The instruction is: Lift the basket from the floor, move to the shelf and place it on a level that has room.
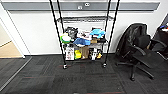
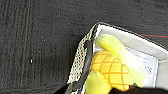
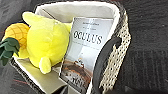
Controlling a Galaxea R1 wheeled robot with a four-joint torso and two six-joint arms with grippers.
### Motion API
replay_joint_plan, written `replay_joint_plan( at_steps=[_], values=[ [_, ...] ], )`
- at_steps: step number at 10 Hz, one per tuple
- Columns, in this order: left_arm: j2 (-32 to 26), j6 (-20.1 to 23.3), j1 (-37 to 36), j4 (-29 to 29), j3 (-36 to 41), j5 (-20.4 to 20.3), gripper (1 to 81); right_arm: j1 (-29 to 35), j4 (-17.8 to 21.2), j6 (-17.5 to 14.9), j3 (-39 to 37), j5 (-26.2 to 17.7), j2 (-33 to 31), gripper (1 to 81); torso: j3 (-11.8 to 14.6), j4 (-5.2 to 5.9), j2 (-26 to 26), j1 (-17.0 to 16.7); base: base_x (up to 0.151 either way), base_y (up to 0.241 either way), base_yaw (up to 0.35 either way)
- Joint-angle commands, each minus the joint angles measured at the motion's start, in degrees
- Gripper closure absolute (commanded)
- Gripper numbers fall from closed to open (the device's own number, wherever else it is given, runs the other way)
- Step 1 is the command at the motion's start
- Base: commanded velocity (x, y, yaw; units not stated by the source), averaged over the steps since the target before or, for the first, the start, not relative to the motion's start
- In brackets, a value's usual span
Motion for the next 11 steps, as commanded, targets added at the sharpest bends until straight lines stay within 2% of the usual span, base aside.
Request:
replay_joint_plan(
  at_steps=[1,3,4,5,7,9,10,11],
  values=[
    [-1.2,0.2,-7.7,0.3,-0.2,3.1,1.0,6.6,1.2,1.7,0.4,-2.8,0.7,1.0,0.0,0.0,-5.6,3.6,0.0,0.0,0.0],
    [-1.3,0.2,-8.4,0.3,-0.2,3.1,1.0,6.7,1.2,2.0,0.1,-2.8,1.1,1.0,-0.4,0.0,-8.7,5.5,0.0,0.0,0.0],
    [-1.1,-0.3,-8.4,0.3,-0.2,3.0,1.0,6.7,1.3,2.0,0.0,-2.8,1.1,1.0,-0.4,0.0,-4.9,3.0,0.0,0.0,0.0],
    [-1.1,-0.4,-8.3,0.2,-0.2,3.0,1.0,6.7,1.3,2.0,0.0,-2.7,1.2,1.0,-4.5,0.0,-6.8,4.3,0.0,0.0,0.0],
    [-0.4,-0.4,-7.9,0.2,-0.2,2.3,1.0,6.7,1.9,2.0,-0.6,-2.8,1.6,1.0,-6.4,0.0,-8.0,4.9,0.0,0.0,0.0],
    [1.1,0.2,-8.0,0.4,-0.6,1.6,1.0,7.0,2.0,2.0,-1.2,-2.8,2.2,1.0,-9.4,0.0,-8.3,5.1,0.0,0.0,0.0],
    [2.1,0.2,-8.3,0.8,-1.3,0.9,1.0,7.0,2.0,2.0,-1.3,-2.8,2.4,1.0,-5.8,0.0,-8.3,5.1,0.0,0.0,0.0],
    [3.7,0.2,-8.9,1.3,-3.7,0.2,1.0,7.0,2.0,2.0,-1.3,-2.7,2.6,1.0,-7.6,0.0,-8.3,5.2,0.0,0.0,0.0]
  ],
)
